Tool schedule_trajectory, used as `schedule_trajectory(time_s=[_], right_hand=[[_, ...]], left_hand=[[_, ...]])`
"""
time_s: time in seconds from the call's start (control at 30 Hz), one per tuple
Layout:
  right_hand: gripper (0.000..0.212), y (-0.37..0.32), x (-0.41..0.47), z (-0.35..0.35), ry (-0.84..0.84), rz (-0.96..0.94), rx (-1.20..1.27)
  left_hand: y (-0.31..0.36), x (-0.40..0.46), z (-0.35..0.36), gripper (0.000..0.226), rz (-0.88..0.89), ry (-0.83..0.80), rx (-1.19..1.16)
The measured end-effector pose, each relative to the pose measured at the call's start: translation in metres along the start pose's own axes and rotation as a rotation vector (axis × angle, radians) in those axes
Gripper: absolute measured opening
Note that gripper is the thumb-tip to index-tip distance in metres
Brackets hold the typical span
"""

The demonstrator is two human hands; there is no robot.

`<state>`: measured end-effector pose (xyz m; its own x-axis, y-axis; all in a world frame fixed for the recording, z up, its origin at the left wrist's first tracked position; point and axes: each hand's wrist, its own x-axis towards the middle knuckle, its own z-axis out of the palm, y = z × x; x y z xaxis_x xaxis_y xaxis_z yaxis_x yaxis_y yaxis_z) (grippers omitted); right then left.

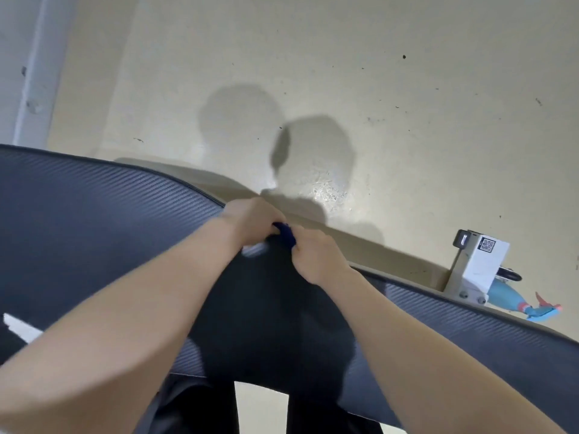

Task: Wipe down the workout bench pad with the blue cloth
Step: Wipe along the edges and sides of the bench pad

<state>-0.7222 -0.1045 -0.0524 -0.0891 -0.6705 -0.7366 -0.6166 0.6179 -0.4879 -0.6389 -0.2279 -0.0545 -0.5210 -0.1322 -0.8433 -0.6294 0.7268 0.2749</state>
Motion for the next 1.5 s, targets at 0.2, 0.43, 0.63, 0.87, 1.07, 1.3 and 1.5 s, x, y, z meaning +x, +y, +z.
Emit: schedule_trajectory(time_s=[0.2,0.43,0.63,0.87,1.07,1.3,1.5], right_hand=[[0.034,-0.072,0.035,0.012,0.072,-0.05,0.063],[0.034,-0.035,0.005,0.008,0.088,0.059,0.107],[0.017,-0.104,0.056,0.027,0.202,0.049,-0.019],[0.027,-0.16,0.107,0.042,0.245,-0.118,0.033],[0.027,-0.136,0.091,0.026,0.242,0.114,0.049],[0.025,-0.226,0.136,0.047,0.259,0.039,-0.003],[0.024,-0.306,0.188,0.075,0.172,-0.133,-0.077]], left_hand=[[-0.077,-0.023,-0.02,0.027,-0.105,0.032,0.112],[-0.044,-0.025,0.009,0.032,0.181,0.217,-0.003],[-0.114,-0.025,-0.016,0.026,0.111,0.178,0.032],[-0.193,-0.047,-0.025,0.028,-0.021,0.196,-0.012],[-0.16,-0.031,-0.015,0.026,0.115,0.257,0.058],[-0.254,-0.057,-0.013,0.024,0.008,0.319,-0.154],[-0.344,-0.091,-0.01,0.027,-0.121,0.33,-0.208]])
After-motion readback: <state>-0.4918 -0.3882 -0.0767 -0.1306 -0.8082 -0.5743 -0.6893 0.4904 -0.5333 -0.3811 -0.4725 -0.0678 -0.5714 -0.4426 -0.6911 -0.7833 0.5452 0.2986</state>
